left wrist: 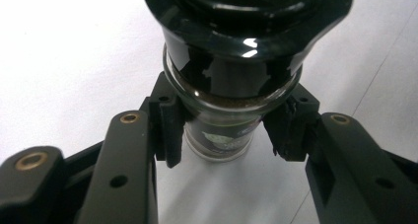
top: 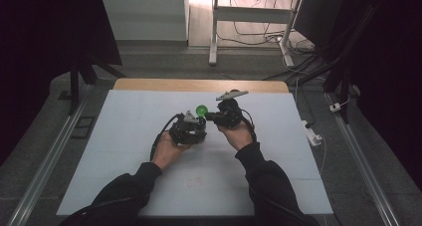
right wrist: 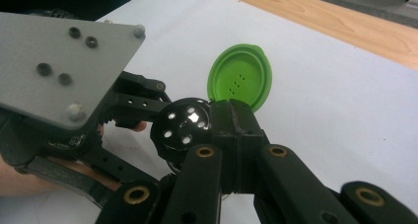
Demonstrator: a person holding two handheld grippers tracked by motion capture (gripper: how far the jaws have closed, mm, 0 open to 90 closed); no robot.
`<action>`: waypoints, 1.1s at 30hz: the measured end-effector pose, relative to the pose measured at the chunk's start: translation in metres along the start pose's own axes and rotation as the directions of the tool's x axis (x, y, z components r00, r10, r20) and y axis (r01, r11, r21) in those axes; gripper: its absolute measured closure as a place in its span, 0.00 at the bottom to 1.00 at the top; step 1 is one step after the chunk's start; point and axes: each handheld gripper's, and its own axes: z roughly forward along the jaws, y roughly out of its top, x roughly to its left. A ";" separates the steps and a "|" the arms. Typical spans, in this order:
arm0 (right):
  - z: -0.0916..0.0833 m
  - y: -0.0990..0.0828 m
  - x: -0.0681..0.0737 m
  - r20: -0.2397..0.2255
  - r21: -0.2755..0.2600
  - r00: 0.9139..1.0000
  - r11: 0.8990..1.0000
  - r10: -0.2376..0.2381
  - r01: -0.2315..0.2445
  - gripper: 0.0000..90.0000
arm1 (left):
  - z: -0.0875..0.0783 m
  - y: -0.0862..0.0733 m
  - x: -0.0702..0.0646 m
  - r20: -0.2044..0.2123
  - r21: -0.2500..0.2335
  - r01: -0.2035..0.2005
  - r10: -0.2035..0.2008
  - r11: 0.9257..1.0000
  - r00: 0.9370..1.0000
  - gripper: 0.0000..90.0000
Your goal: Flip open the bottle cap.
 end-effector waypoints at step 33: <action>-0.022 -0.021 0.032 -0.007 0.026 0.998 0.997 -0.067 0.068 0.51 | -0.042 -0.011 0.001 0.105 0.033 0.057 -0.061 0.998 0.993 0.22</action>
